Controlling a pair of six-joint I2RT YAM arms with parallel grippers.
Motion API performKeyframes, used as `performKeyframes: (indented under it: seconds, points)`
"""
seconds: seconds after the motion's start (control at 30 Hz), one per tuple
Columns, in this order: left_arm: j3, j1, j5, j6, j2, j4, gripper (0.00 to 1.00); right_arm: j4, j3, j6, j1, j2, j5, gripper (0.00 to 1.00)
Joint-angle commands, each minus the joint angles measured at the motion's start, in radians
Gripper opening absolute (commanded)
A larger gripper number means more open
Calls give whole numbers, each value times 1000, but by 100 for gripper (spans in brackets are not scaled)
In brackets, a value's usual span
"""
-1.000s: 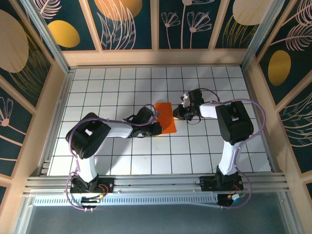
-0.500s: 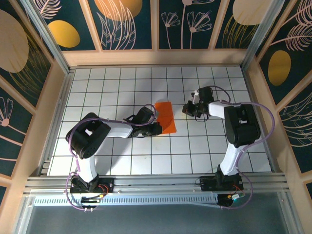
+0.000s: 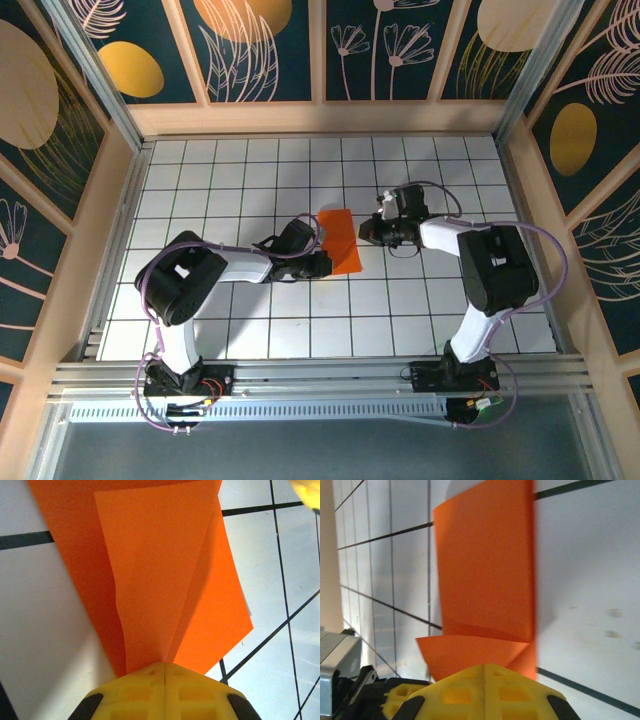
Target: Fold a paper plane with a square sheet of paper (fold left side to right side)
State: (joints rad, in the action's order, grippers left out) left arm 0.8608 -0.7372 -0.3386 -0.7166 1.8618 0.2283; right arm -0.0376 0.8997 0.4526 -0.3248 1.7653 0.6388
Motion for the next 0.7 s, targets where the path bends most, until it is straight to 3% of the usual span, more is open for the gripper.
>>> performKeyframes:
  seconds: [0.0,0.3,0.67]
  points:
    - [-25,-2,21,-3,20,-86,1,-46,19,39,-41,46,37,0]
    - [-21,-4,20,-4,17,-84,1,-62,45,64,-79,120,20,0]
    - [19,-3,-31,-37,-29,-51,5,56,56,13,-79,168,-57,0]
